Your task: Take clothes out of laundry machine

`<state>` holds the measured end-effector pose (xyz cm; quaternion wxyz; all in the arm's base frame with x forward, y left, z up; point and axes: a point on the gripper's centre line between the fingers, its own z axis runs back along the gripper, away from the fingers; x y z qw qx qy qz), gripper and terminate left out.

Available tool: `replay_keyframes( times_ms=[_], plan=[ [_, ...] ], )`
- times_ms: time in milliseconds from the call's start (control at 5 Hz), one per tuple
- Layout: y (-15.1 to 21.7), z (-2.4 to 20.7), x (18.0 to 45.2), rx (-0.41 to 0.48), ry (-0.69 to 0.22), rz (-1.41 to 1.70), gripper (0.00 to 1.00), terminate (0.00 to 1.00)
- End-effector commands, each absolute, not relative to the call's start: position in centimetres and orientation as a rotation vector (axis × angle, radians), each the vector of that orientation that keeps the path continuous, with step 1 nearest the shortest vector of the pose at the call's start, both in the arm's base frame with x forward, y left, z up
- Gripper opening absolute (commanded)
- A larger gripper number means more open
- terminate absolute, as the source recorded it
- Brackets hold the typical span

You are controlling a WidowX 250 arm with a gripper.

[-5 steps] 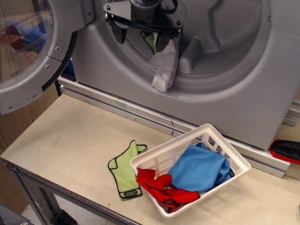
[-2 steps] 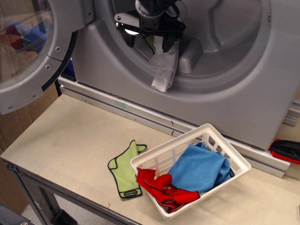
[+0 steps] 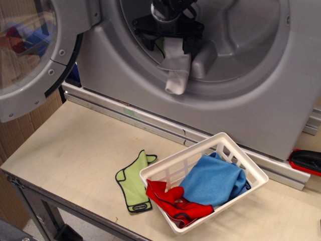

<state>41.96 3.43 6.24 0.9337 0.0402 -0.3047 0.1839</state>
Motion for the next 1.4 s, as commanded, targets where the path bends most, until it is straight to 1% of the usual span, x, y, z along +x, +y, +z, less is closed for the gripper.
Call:
replay_keyframes(
  times_ms=[0,200,400,600,800,1000,1200],
  plan=[
    [3.6,6.8,43.2,0.1,-0.541,0.425,1.0,0.0],
    [2.9,6.1,42.9,0.093,-0.494,0.425,1.0,0.0],
    [2.3,5.6,42.6,0.112,-0.444,0.39,0.0,0.0],
    [2.3,5.9,41.5,0.191,-0.387,0.381,0.0,0.0],
    [2.6,6.8,40.3,0.199,-0.418,0.391,0.0,0.0],
    [2.5,9.1,39.3,0.265,-0.437,0.401,0.0,0.0],
    [0.5,11.9,37.4,0.262,-0.465,0.425,0.0,0.0]
  ],
)
